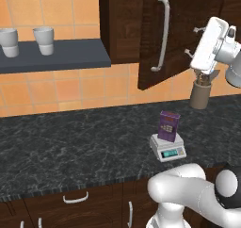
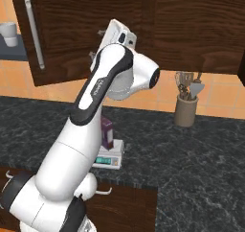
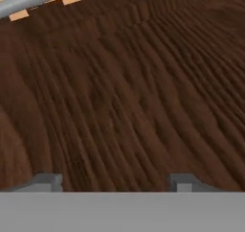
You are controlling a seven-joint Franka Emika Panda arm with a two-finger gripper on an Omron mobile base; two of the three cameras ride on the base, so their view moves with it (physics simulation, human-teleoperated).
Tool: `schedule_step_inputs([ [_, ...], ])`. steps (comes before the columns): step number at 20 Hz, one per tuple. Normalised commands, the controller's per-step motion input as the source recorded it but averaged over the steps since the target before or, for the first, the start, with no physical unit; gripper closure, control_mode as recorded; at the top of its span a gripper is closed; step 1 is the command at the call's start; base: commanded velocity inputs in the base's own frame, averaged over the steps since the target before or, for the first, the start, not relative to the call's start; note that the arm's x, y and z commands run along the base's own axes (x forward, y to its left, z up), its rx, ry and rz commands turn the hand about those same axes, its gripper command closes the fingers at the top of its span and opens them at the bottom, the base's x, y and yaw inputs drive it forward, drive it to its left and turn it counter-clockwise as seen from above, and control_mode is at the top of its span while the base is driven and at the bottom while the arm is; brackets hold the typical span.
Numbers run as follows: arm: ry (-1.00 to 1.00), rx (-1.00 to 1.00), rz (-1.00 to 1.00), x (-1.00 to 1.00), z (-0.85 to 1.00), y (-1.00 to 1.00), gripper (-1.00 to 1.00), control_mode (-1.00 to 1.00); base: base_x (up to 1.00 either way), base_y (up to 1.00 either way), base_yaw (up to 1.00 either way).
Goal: Pick the cereal and place it on the digital scale for weighing, and close the cabinet.
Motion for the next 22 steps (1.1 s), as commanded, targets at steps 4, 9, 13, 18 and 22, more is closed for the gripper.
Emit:
schedule_step_inputs([
  [4,0.0,-0.19,-0.27,1.0,-0.15,0.97,-1.0,-1.0,0.0,0.0,0.0],
  [9,-0.04,-0.15,-0.25,1.0,-0.25,0.86,-1.0,-1.0,0.0,0.0,0.0],
  [13,-0.04,-0.06,-0.17,0.99,-0.21,0.42,-1.0,-1.0,0.0,0.0,0.0],
  [18,-0.05,0.0,-0.09,0.97,-0.22,0.01,-1.0,-1.0,0.0,0.0,0.0],
  [22,-0.22,0.0,-0.01,-0.67,-0.01,-0.08,-1.0,-1.0,0.0,0.0,0.0],
])
